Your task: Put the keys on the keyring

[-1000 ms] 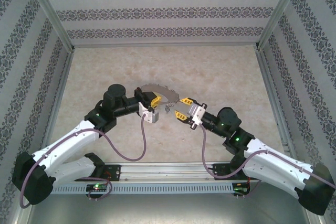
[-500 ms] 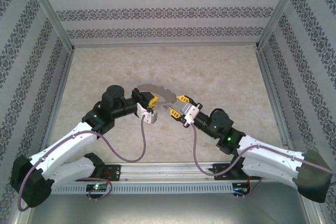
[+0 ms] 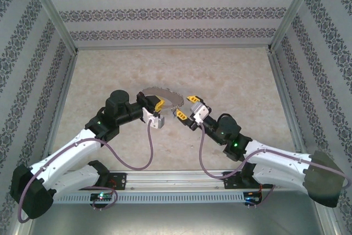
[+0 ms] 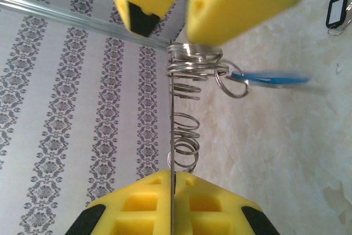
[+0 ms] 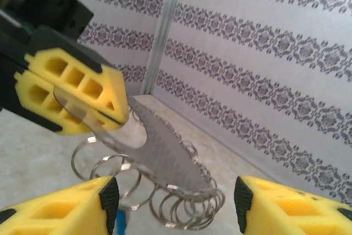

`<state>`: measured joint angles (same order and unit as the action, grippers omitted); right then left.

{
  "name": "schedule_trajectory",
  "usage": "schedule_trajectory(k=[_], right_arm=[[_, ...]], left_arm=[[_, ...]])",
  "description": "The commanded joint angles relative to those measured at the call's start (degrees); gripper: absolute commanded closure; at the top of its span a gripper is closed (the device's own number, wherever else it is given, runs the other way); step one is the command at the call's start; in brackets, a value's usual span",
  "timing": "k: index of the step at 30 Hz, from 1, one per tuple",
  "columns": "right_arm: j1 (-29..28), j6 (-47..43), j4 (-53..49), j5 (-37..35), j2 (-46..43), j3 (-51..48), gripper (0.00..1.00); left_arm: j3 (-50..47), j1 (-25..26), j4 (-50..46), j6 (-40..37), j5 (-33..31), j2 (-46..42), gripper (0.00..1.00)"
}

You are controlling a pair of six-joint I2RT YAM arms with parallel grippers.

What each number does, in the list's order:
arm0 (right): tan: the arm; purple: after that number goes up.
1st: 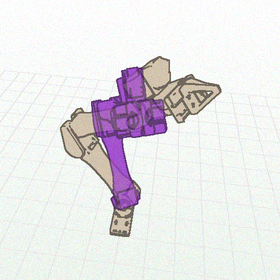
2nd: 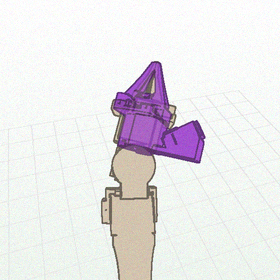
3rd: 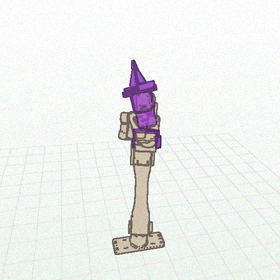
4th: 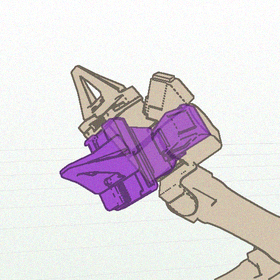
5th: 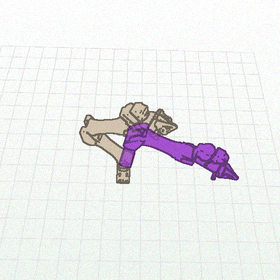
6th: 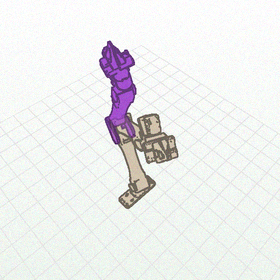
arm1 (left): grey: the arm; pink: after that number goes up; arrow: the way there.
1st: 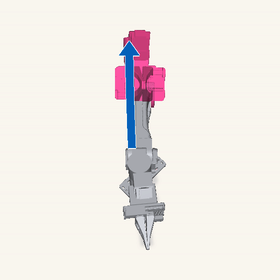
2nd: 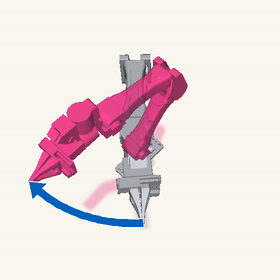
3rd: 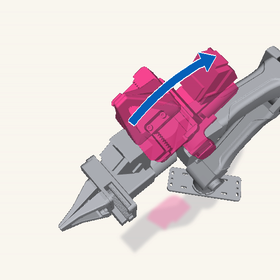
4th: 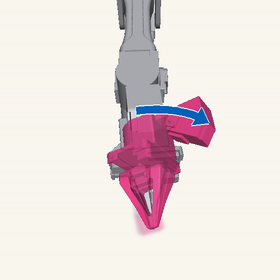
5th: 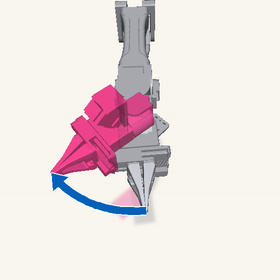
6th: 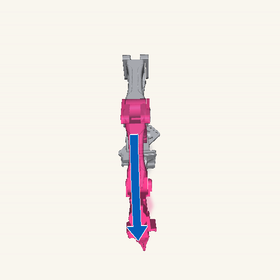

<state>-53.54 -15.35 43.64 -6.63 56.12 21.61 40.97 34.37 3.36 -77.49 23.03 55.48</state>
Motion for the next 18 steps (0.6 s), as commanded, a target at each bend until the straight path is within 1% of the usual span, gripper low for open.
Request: schedule_trajectory(k=[1, 9, 18], right_arm=[[-0.99, 3.68, 2.83, -0.13, 1.38, 1.23, 0.32], [-1.04, 4.72, 4.70, -1.11, 2.24, 1.16, 0.32], [-0.44, 4.36, 3.91, -8.49, 1.93, 0.35, 0.31]], left_arm=[[-0.62, -0.67, 3.85, 1.07, 0.08, -1.77, 1.00], [-1.07, -0.71, 2.48, 0.86, -0.85, -2.36, 1.00], [-1.51, -0.70, 1.53, 0.59, -1.86, -3.38, 1.00]])
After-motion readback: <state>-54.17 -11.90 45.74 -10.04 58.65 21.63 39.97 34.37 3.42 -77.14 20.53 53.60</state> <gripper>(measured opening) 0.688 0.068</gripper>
